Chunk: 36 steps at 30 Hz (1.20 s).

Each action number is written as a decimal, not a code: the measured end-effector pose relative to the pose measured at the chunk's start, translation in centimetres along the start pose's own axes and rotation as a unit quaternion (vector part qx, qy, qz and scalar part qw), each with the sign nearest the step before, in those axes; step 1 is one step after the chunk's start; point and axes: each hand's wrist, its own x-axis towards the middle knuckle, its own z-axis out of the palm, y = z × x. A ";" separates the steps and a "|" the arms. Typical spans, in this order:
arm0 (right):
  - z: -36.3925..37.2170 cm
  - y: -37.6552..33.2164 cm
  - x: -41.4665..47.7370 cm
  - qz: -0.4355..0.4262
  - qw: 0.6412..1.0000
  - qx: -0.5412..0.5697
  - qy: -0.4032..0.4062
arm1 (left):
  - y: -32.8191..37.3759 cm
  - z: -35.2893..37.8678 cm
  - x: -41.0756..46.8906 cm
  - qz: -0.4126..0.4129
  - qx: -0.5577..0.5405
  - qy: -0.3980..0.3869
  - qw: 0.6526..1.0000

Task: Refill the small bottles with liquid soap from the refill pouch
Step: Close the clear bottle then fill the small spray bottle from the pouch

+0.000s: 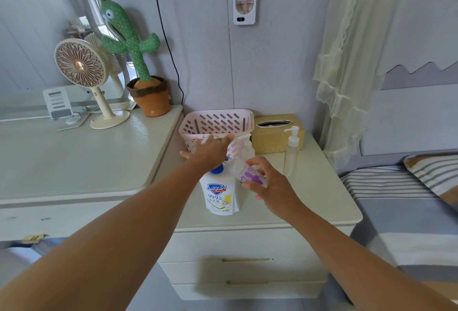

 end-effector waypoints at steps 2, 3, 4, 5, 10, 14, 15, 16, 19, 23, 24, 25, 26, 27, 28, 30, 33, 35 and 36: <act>0.0 -0.2 0.1 -0.003 1.000 0.001 -0.001 | -0.1 -0.4 0.2 -0.007 0.000 -0.004 1.000; 0.0 -0.2 0.2 -0.003 1.000 0.003 -0.001 | -0.3 -0.4 0.5 -0.004 -0.012 -0.006 1.000; 0.0 -0.2 0.2 -0.003 1.000 0.006 -0.002 | -0.5 -0.4 0.8 -0.001 -0.025 -0.004 1.000; 0.1 -0.2 0.2 -0.003 1.000 0.007 -0.002 | -0.7 -0.3 1.0 0.001 -0.032 0.000 0.999; 0.1 -0.1 0.2 0.002 1.000 0.001 -0.005 | -0.5 0.3 -0.1 0.011 -0.006 0.009 1.000; 0.0 -0.1 0.2 0.002 1.000 0.007 -0.007 | -0.5 0.3 0.2 0.008 -0.001 0.003 1.000; 0.0 -0.1 0.2 0.003 1.000 0.013 -0.008 | -0.6 0.1 0.4 0.008 -0.001 0.004 1.000; 0.0 -0.2 0.2 0.004 1.000 0.019 -0.009 | -0.5 0.0 0.6 0.003 -0.006 0.003 1.000; -0.1 -0.4 0.3 -0.003 1.000 0.023 -0.008 | -0.9 -0.3 1.3 0.003 -0.025 0.007 1.000; 0.1 -0.1 0.3 -0.008 1.000 0.014 -0.002 | -0.6 -0.1 0.7 0.005 -0.008 0.004 1.000; 0.1 0.0 0.3 -0.006 1.000 0.009 -0.002 | -0.5 0.2 0.5 -0.001 -0.007 0.005 1.000; 0.1 0.0 0.2 -0.004 1.000 0.004 -0.002 | -0.5 0.4 0.2 -0.002 -0.008 0.007 1.000; 0.2 0.0 0.2 -0.003 1.000 0.001 -0.002 | -0.5 0.6 0.1 -0.001 -0.014 0.010 1.000; 0.2 0.0 0.2 -0.003 1.000 0.000 -0.002 | -0.5 0.6 0.1 -0.002 -0.015 0.012 1.000; 0.2 0.0 0.2 -0.004 1.000 0.001 -0.001 | -0.6 0.6 0.3 -0.004 -0.016 0.011 1.000; 0.2 0.1 0.3 -0.001 1.000 0.008 -0.003 | -0.6 0.3 0.7 -0.002 -0.012 0.002 1.000; 0.2 0.0 0.4 -0.002 1.000 0.021 -0.002 | -0.7 -0.3 1.0 0.015 -0.016 0.004 1.000; 0.3 -0.1 0.4 -0.005 1.000 0.025 0.000 | -0.7 -0.5 0.9 0.014 -0.029 0.008 0.999; 0.3 -0.1 0.4 -0.006 1.000 0.028 0.001 | -0.8 -0.5 0.9 0.016 -0.034 0.010 0.999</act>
